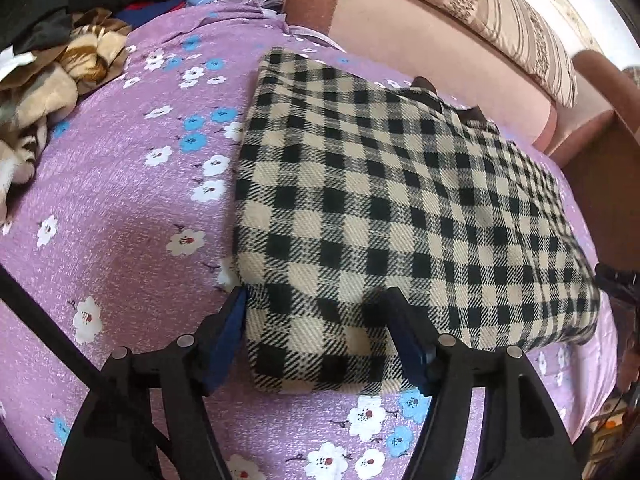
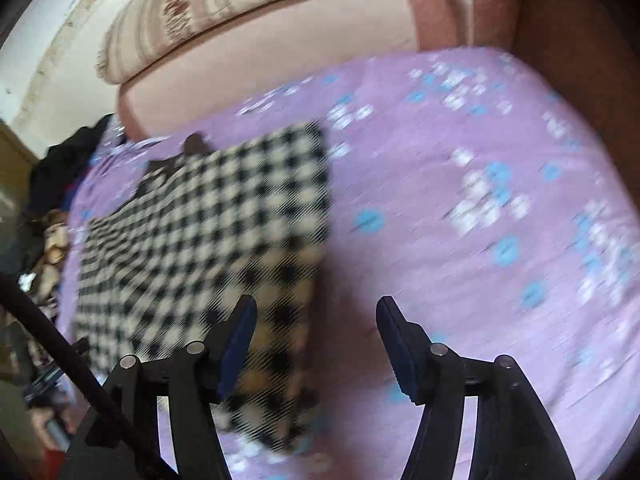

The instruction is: Fold large clothes

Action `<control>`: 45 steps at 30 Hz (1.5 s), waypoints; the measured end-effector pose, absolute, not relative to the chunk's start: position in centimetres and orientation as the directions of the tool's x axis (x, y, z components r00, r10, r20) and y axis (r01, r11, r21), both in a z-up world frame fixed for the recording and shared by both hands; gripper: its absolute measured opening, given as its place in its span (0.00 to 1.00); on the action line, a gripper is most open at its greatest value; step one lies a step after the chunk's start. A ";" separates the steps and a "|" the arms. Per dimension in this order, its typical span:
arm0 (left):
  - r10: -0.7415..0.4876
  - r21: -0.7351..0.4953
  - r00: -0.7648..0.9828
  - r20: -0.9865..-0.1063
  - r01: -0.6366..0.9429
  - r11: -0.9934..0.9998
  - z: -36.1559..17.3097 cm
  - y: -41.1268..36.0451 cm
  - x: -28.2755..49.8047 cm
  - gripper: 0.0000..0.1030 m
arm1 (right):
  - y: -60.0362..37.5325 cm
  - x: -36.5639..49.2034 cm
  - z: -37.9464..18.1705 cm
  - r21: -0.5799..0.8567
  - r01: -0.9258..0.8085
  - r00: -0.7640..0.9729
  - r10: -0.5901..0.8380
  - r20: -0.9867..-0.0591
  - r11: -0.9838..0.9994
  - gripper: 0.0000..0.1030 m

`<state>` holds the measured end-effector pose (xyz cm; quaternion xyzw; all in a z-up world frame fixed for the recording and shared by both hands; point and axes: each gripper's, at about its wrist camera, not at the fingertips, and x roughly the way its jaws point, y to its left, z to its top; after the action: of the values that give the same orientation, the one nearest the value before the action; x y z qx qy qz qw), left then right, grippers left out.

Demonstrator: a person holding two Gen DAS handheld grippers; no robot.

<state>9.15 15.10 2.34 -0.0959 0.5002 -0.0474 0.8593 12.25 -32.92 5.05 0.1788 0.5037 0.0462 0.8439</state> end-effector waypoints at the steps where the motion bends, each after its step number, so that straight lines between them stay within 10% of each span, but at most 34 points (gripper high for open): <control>1: -0.186 -0.205 0.491 -0.851 0.015 0.979 2.4 14.7 9.2 0.37 | -32.1 11.8 4.4 0.366 0.096 0.480 0.279 -0.832 0.926 0.66; 2: -0.182 -0.191 0.486 -0.855 0.032 0.981 2.5 14.5 9.3 0.19 | -31.2 11.3 3.5 0.396 0.082 0.462 0.317 -0.828 0.915 0.59; 3: -0.188 -0.189 0.487 -0.853 0.048 0.981 2.9 14.4 9.3 0.17 | -30.0 10.9 2.5 0.431 0.058 0.427 0.368 -0.826 0.900 0.20; 4: -0.199 -0.196 0.497 -0.844 0.058 0.979 3.6 14.5 9.1 0.14 | -29.3 10.7 2.1 0.439 0.042 0.406 0.387 -0.828 0.897 0.05; 11: -0.240 -0.228 0.492 -0.837 0.085 0.970 5.7 15.4 7.9 0.12 | -31.5 9.6 6.4 0.314 0.049 0.470 0.255 -0.845 0.948 0.05; 17: -0.187 -0.179 0.427 -0.885 0.059 0.982 3.8 15.9 7.0 0.13 | -29.4 9.2 2.3 0.211 0.071 0.379 0.169 -0.910 0.975 0.07; 21: -0.224 -0.233 0.450 -0.865 0.036 0.972 4.6 18.1 6.6 0.18 | -30.4 7.3 2.1 0.242 0.131 0.432 0.164 -0.887 0.961 0.40; 27: -0.099 -0.167 0.552 -0.828 -0.073 0.983 6.8 20.3 6.1 0.29 | -32.6 3.5 4.5 0.311 0.142 0.530 0.193 -0.826 0.940 0.61; 45: -0.348 -0.307 0.547 -0.761 0.169 0.937 7.3 6.5 8.5 0.41 | -32.5 0.4 -0.4 0.627 0.174 0.613 0.415 -0.672 0.760 0.66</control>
<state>8.53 6.47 7.29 -0.0990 0.4524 -0.1479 0.8739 0.36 -32.50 -0.38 0.3391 0.4340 0.0726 0.8315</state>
